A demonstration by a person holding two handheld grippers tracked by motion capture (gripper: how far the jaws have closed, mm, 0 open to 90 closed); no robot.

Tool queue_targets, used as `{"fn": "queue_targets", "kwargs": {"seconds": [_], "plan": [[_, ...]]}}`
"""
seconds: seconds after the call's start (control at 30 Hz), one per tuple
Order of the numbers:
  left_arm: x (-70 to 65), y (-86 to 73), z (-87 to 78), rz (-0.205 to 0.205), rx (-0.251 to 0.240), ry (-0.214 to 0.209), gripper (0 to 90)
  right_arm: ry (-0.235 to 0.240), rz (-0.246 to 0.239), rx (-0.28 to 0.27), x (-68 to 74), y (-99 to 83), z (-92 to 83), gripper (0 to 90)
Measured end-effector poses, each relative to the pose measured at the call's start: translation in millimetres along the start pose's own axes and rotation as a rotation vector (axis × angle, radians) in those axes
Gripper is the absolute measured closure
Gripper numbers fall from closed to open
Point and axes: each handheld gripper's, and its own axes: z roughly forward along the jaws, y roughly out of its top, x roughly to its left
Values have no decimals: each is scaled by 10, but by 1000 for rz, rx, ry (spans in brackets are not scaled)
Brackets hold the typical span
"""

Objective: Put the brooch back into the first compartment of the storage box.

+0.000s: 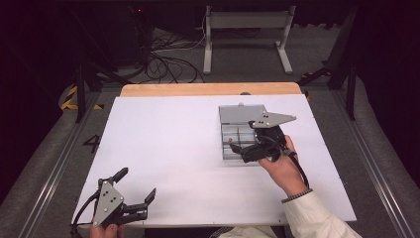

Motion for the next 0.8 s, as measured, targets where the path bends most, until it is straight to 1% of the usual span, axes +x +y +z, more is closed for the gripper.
{"fn": "queue_targets", "kwargs": {"seconds": [0.1, 0.23, 0.4, 0.47, 0.67, 0.8], "plan": [[3, 0, -1, 0, 1, 1, 24, 4, -7, -17, 10, -44, -83, 26], [0, 1, 2, 0, 0, 1, 24, 2, -15, -24, 20, -110, -167, 25], [3, 2, 1, 2, 1, 3, 24, 12, -3, -61, 6, -203, -284, 23], [1, 2, 1, 1, 1, 3, 24, 15, 2, -68, 1, -240, -328, 22], [0, 2, 0, -3, 2, 3, 24, 5, 3, -84, -10, -386, -440, 18], [-1, 3, -1, -3, 2, 3, 24, -5, 12, -101, -31, -488, -515, 14]]}}
